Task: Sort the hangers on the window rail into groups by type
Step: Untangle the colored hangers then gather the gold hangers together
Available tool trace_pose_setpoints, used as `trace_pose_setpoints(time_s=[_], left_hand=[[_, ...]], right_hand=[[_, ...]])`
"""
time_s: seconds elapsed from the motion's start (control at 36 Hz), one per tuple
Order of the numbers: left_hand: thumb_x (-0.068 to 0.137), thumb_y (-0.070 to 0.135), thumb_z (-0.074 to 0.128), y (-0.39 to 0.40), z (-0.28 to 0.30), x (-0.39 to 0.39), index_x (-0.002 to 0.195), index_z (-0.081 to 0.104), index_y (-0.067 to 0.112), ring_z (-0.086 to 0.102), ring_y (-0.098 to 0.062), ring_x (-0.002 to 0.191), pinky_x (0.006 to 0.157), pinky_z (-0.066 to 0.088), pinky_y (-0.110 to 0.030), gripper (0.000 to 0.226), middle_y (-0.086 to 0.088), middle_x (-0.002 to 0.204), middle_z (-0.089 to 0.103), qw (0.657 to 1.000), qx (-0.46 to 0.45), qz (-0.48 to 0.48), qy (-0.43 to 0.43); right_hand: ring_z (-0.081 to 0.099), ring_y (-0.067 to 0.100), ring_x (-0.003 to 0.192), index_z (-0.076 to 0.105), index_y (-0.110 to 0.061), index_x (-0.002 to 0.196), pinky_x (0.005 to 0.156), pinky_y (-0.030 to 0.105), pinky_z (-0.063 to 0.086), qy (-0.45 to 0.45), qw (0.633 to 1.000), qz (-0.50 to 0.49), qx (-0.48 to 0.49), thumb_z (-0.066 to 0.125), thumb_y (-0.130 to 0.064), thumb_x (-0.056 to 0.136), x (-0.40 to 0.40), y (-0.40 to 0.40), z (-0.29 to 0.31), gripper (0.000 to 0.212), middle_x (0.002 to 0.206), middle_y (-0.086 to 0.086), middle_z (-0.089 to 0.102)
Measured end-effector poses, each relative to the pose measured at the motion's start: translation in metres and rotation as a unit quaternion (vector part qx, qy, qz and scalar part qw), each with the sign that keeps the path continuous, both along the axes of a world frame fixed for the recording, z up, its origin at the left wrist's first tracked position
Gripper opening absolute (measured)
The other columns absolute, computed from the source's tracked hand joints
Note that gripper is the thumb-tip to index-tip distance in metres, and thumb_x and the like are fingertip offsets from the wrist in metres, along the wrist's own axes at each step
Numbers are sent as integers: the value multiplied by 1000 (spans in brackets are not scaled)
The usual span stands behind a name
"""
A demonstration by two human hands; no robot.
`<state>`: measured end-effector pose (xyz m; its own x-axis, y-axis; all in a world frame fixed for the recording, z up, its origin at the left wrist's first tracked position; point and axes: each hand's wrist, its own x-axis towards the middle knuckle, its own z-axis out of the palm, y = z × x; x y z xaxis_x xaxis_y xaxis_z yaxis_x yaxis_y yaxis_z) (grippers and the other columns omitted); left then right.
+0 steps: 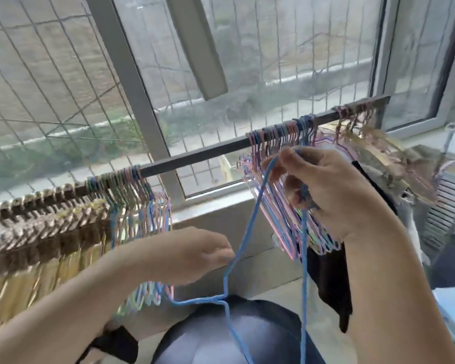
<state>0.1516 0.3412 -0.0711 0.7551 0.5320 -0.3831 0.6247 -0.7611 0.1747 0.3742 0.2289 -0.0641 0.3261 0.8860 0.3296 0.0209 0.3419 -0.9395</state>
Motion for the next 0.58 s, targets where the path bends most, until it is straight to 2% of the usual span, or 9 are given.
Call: trace_pose_setpoints(time_s=[0.06, 0.11, 0.14, 0.19, 0.28, 0.36, 0.42, 0.44, 0.58], left_hand=[[103, 64, 38, 5, 12, -16, 104, 62, 45, 67, -8, 92, 90, 56, -37, 31, 14, 100, 69, 999, -39, 23, 21], [103, 57, 44, 11, 18, -32, 100, 63, 48, 67, -5, 87, 80, 57, -29, 21, 15, 98, 69, 996, -80, 40, 11], [104, 49, 48, 13, 16, -41, 99, 63, 47, 69, -10, 91, 83, 57, -33, 16, 13, 98, 70, 994, -98, 53, -21], [107, 27, 52, 19, 14, -49, 104, 66, 33, 72, -20, 97, 92, 58, -42, 15, 4, 98, 75, 982, -124, 90, -107], [109, 7, 44, 22, 19, -56, 107, 63, 7, 76, -31, 92, 78, 62, -38, 19, -10, 97, 76, 957, -171, 142, -187], [109, 6, 41, 19, 31, -59, 104, 60, -1, 76, -41, 91, 74, 64, -43, 21, -19, 101, 75, 934, -210, 156, -244], [109, 8, 42, 18, 37, -62, 105, 60, -2, 76, -42, 87, 77, 63, -51, 21, -20, 99, 75, 928, -196, 176, -263], [108, 8, 43, 17, 40, -64, 105, 60, -3, 76, -43, 86, 79, 61, -54, 20, -20, 98, 75, 928, -184, 186, -266], [107, 6, 46, 16, 55, -67, 105, 66, 6, 76, -41, 75, 78, 59, -52, 21, -20, 90, 76, 926, -122, 232, -271]], right_hand=[[44, 10, 51, 72, -4, 99, 41, 19, 32, 65, 998, -18, 16, 59, -35, 95, 15, -6, -4, 33, 78, 3, 69], [41, 10, 50, 66, 3, 109, 41, 18, 29, 107, 993, -40, 26, 60, -33, 99, 26, -7, -8, 38, 76, 2, 67], [41, 10, 50, 65, 2, 111, 43, 19, 29, 121, 991, -46, 28, 61, -33, 99, 26, -6, -12, 38, 76, 3, 67], [43, 10, 52, 68, -5, 98, 46, 21, 29, 139, 988, -57, 36, 63, -35, 97, 24, -3, -15, 30, 76, 3, 67], [51, 12, 56, 69, -13, 89, 49, 23, 38, 141, 984, -103, 41, 62, -38, 98, 17, 10, -15, 27, 76, 3, 69], [64, 11, 77, 62, -15, 126, 75, 36, 58, -48, 962, -262, -54, 52, -43, 104, 11, 30, -18, 37, 100, 1, 69], [59, 20, 110, 42, -16, 150, 102, 45, 48, -188, 911, -351, -110, 51, -40, 105, 3, 38, -29, 52, 127, 6, 59], [52, 25, 121, 38, -17, 153, 107, 44, 42, -220, 895, -374, -102, 53, -35, 103, -4, 38, -34, 55, 134, 8, 54], [59, 17, 108, 60, -16, 135, 97, 37, 50, -229, 921, -311, -49, 59, -17, 99, -47, 28, -60, 36, 123, 1, 62]])
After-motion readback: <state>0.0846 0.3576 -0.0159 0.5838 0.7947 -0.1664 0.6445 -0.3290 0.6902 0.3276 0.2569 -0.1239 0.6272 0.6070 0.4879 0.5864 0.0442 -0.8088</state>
